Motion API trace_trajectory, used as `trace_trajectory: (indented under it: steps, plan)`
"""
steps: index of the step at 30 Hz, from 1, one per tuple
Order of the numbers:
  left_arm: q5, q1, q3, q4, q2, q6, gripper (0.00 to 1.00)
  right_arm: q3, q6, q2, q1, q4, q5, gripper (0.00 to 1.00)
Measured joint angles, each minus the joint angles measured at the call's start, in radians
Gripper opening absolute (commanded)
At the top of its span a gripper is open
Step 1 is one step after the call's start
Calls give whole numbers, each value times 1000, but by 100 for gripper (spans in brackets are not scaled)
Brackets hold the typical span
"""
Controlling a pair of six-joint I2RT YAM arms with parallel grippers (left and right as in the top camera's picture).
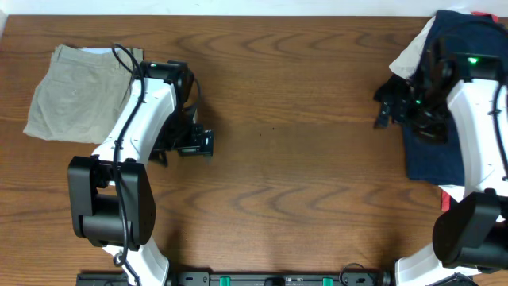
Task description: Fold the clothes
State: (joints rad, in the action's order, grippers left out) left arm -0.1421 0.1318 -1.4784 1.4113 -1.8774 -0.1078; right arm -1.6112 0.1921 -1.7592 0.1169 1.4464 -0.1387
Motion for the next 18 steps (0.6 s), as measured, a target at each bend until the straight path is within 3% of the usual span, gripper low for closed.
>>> trace_trajectory:
  steps: [4,9,18]
  plan:
    - [11,-2,53,8,45,-12,98,17,-23,14,18,50,-5,99]
    - [16,-2,243,-150,311,-45,98,219,-32,176,18,-154,-11,99]
    - [29,7,619,-592,1059,-83,98,776,2,872,9,-669,87,99]
